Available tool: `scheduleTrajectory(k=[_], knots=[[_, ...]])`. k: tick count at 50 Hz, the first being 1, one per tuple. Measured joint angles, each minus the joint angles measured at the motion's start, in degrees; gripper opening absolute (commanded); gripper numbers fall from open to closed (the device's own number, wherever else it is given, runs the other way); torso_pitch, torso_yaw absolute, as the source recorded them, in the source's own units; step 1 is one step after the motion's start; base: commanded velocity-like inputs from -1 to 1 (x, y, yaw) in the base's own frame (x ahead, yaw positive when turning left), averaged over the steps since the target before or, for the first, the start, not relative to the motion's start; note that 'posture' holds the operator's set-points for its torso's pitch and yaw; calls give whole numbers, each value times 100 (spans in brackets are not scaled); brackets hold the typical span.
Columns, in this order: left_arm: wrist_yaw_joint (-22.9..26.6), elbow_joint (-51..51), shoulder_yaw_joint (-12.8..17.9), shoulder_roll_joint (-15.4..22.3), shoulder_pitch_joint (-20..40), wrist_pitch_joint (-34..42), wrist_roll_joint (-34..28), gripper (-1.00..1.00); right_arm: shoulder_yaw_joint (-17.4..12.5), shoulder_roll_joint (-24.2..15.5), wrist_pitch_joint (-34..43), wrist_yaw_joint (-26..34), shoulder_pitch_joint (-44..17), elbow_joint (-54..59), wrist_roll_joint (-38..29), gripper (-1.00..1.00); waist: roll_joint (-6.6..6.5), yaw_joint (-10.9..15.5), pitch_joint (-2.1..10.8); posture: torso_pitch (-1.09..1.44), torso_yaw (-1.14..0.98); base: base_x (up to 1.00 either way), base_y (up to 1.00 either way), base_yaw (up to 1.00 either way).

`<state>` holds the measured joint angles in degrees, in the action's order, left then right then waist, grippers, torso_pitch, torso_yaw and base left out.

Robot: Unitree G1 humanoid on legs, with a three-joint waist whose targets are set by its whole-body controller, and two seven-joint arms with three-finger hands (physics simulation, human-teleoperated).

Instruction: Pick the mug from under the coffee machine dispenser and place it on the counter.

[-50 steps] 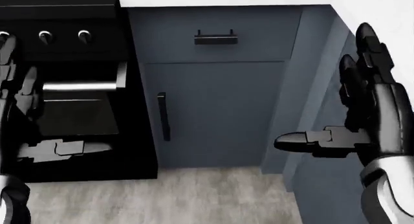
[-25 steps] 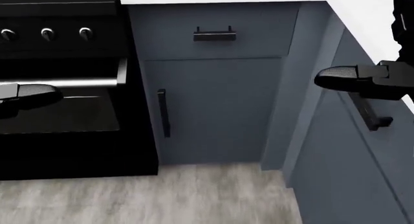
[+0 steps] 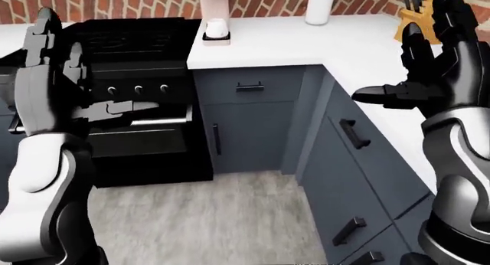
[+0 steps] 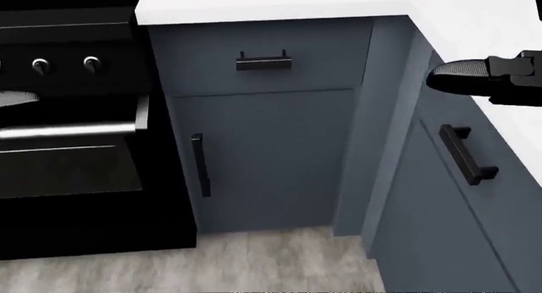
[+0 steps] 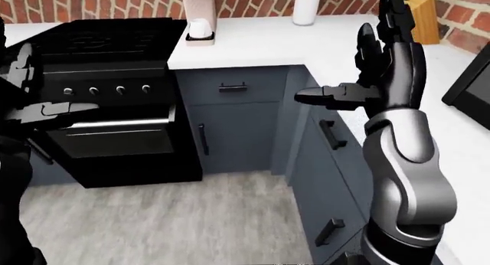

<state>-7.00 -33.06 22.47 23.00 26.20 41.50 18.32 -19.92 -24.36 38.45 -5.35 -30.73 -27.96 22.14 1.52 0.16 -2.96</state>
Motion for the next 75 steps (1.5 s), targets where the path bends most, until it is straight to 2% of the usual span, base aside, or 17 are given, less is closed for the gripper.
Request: scheduleTrajectory(k=[6,10,14,18,26,28,31,33,38,42,52,55,58,61,68,71,75], knots=[[20,71,-102,17,-14,131,122,100,-35,-31,113,-70,0,23,9,100,24,-60,39,0,0,19,19,0],[-15,-5,-45,42,12,77,111,100,-28,-43,48,-43,-11,-37,25,100,-213,-87,2,0,0,19,27,0],[-19,-6,-38,80,33,69,133,100,-24,-28,78,-46,-26,-6,25,100,-572,-95,91,0,0,19,36,0],[-72,84,49,77,-45,144,110,100,122,14,158,2,41,18,77,100,-473,11,-6,0,0,19,36,0],[-76,-25,17,127,57,111,149,100,4,-61,89,-27,-89,-83,75,100,100,41,20,0,0,19,34,0],[-75,-28,-33,68,32,114,160,100,-24,-76,79,-32,-60,-59,73,100,-7,-37,-4,0,0,20,27,0],[-42,22,-137,47,-19,195,202,100,-55,-49,133,-52,53,64,50,100,73,-83,34,0,0,22,21,0],[-34,14,-113,66,4,213,207,100,-54,-70,144,-53,22,88,42,100,4,-83,61,0,0,23,20,0],[-47,-83,-22,118,76,143,184,100,-75,-116,44,-47,-73,16,48,100,-534,-119,42,0,0,22,20,0],[-105,-19,61,126,17,246,167,100,79,-45,112,-12,-4,79,117,100,-522,31,10,0,0,22,20,0],[-125,-149,58,180,112,310,258,100,-24,-122,43,-56,-90,9,133,100,-76,85,70,0,0,22,5,0],[-143,-150,72,206,146,329,265,100,-16,-138,50,-52,-106,47,151,100,175,118,89,0,0,23,0,0],[-128,-163,-37,147,123,373,324,100,-105,-160,94,-85,-28,146,141,100,82,-5,-27,0,0,23,0,0],[-110,-156,-73,167,133,431,381,100,-144,-192,147,-126,-43,197,126,100,48,-47,17,0,0,23,0,0],[-160,-295,41,258,229,389,401,100,-142,-242,64,-117,-149,83,181,100,-524,-84,37,0,0,23,0,0],[-195,-189,94,232,114,412,375,100,10,-165,96,-87,-50,131,223,100,-496,12,-33,0,0,23,0,0],[-210,-184,74,248,146,473,379,100,-18,-199,150,-78,-70,152,232,100,-356,44,29,0,0,23,0,0]])
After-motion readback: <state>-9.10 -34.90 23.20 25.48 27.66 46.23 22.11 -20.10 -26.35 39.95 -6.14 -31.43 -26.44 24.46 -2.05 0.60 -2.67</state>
